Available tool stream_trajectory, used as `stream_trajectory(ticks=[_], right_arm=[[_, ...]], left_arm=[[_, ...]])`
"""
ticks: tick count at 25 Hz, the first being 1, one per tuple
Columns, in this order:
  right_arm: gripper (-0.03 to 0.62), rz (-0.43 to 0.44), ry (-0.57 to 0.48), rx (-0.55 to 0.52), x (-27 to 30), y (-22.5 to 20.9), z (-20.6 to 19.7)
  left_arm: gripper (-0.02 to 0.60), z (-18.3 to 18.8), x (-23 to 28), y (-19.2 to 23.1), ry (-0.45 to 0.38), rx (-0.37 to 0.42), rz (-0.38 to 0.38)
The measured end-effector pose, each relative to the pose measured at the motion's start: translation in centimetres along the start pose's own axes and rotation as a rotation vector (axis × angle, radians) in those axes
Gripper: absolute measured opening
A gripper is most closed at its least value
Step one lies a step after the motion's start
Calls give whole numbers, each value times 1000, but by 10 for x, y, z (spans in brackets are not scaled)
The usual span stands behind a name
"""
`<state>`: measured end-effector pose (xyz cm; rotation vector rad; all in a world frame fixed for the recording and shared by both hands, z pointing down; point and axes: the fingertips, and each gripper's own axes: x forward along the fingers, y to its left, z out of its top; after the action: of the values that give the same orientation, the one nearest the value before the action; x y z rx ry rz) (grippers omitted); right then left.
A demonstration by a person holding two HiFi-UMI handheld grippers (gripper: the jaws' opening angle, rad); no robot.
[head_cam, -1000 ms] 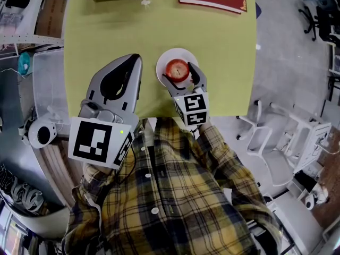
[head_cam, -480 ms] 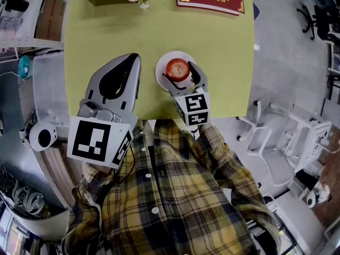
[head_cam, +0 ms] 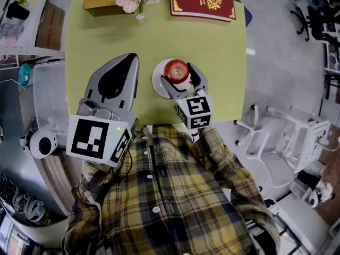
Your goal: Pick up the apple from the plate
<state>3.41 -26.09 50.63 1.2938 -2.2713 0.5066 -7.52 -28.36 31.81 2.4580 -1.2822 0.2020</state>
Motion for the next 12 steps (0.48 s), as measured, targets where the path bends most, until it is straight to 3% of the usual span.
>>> stream_trajectory(ticks=[12], right_arm=[[382, 29, -129, 17, -34, -4, 73]], left_arm=[[5, 25, 7, -9, -44, 10, -18]])
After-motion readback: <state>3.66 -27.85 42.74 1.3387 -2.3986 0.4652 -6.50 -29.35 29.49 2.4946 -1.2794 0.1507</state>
